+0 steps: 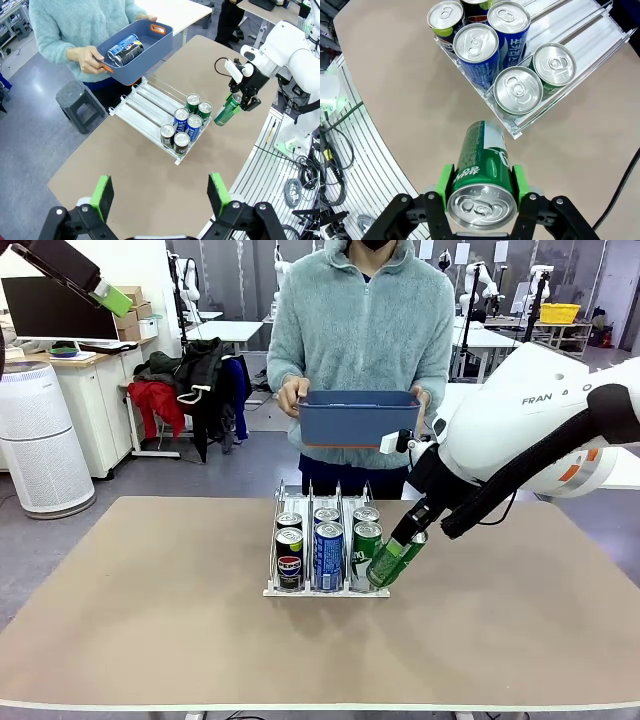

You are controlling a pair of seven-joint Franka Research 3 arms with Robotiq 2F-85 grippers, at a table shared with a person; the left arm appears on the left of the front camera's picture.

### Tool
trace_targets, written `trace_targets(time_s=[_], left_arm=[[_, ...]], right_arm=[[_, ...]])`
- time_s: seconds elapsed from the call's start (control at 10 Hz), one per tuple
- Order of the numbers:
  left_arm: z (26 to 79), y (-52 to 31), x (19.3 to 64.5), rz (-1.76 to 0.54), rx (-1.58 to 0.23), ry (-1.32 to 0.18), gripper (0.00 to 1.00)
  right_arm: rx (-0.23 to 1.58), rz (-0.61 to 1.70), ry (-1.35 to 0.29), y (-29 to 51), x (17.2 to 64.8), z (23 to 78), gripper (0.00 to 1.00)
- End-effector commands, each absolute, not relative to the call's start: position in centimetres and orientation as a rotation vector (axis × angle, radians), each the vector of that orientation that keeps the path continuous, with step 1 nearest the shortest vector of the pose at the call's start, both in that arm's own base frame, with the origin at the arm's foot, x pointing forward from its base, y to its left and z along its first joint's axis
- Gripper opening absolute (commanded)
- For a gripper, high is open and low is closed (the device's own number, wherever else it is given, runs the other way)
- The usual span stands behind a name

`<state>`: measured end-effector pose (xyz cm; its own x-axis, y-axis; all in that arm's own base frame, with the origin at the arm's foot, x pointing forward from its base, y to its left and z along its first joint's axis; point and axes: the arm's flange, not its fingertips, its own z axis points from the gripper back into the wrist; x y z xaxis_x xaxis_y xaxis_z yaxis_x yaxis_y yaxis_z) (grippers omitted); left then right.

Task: Fill the beverage cans into the dispenser.
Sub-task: Place the picked Sprite in the line of the Automatic Can Dispenser with the same cans.

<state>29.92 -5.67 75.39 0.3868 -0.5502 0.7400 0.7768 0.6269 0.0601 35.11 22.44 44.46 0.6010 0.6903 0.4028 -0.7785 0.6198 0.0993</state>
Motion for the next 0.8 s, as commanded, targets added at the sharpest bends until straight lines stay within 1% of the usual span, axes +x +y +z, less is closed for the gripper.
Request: trace_targets(time_s=[0.0,0.1,0.3,0.7], left_arm=[[75.3,-5.7,29.9,-0.854,-0.330,-0.801,1.00],[75.3,-5.7,29.9,-0.854,-0.330,-0.801,1.00],[75.3,-5.7,29.9,-0.854,-0.330,-0.801,1.00],[75.3,-5.7,29.9,-0.854,-0.330,-0.801,1.00]], right_arm=[[0.278,0.860,-0.342,22.4,35.2,44.4,0.58],[0.285,0.841,-0.392,22.6,35.8,43.6,0.58],[0.311,0.860,-0.414,22.6,37.9,43.2,0.58],[0.388,0.870,-0.469,23.6,40.6,43.1,0.58]])
